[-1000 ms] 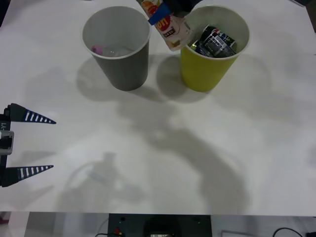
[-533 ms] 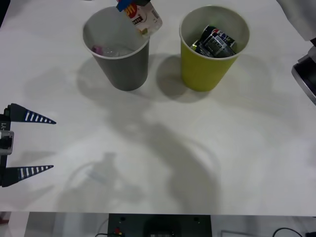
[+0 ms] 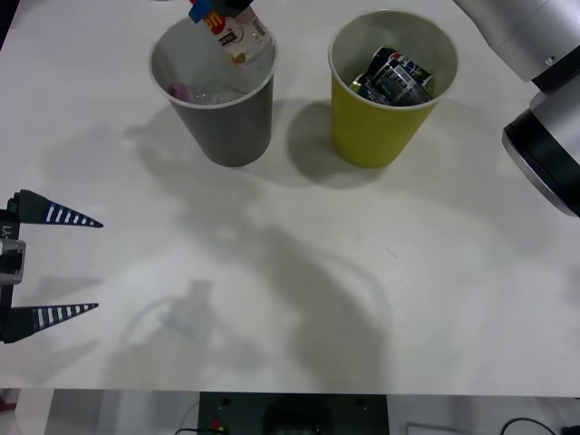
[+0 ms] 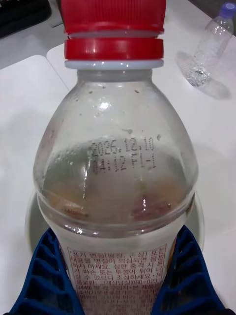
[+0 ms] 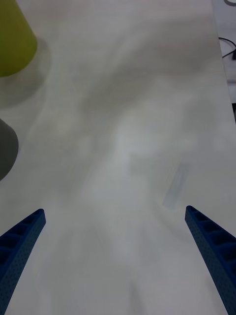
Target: Put the can into the green bin and the plastic bottle into the gray bin
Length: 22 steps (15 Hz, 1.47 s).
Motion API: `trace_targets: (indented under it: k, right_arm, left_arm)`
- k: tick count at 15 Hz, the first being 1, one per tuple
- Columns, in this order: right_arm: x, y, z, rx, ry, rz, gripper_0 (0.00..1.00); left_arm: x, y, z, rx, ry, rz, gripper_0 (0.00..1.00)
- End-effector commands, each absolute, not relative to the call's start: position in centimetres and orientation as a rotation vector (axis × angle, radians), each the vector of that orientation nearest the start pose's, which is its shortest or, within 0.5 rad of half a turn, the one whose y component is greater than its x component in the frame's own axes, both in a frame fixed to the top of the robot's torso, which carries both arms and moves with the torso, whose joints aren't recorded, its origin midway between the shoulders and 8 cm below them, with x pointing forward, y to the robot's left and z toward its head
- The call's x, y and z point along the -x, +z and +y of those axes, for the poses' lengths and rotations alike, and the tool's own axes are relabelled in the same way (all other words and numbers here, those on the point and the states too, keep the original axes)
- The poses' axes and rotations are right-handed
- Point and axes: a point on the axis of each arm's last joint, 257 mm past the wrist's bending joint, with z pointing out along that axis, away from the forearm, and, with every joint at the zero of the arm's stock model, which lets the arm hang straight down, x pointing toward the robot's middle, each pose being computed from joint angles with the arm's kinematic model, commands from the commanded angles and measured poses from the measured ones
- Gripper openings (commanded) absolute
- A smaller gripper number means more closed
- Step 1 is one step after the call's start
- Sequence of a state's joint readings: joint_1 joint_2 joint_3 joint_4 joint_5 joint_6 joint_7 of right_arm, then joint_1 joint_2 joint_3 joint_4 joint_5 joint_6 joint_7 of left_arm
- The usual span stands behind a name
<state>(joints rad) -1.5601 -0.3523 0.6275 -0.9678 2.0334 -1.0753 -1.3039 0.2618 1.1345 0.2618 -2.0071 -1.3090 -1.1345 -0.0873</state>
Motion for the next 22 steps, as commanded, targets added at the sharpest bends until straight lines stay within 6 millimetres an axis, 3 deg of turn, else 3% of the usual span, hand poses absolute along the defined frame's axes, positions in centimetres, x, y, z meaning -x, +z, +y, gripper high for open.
trace_targets:
  k: [1, 2, 8, 16, 22]
  right_arm:
    - [-60.0, 5.4, 11.2, 1.187, 0.233, 1.835, 0.78]
    - [-59.8, 5.2, 11.1, 1.192, 0.234, 1.844, 1.0]
    - [-59.4, 5.3, 9.8, 1.216, 0.243, 1.876, 1.0]
    - [-56.7, 6.3, 3.7, 1.293, 0.37, 1.877, 1.0]
    - [-54.3, 4.7, -1.8, 1.339, 0.379, 1.84, 1.0]
  left_arm:
    - [-34.1, -16.7, 28.6, -1.762, -0.118, 1.444, 0.98]
    - [-34.1, -16.7, 28.6, -1.762, -0.118, 1.444, 0.98]
    - [-34.1, -16.7, 28.6, -1.762, -0.118, 1.444, 0.98]
    - [-34.1, -16.7, 28.6, -1.762, -0.118, 1.444, 0.98]
    - [-34.1, -16.7, 28.6, -1.762, -0.118, 1.444, 0.98]
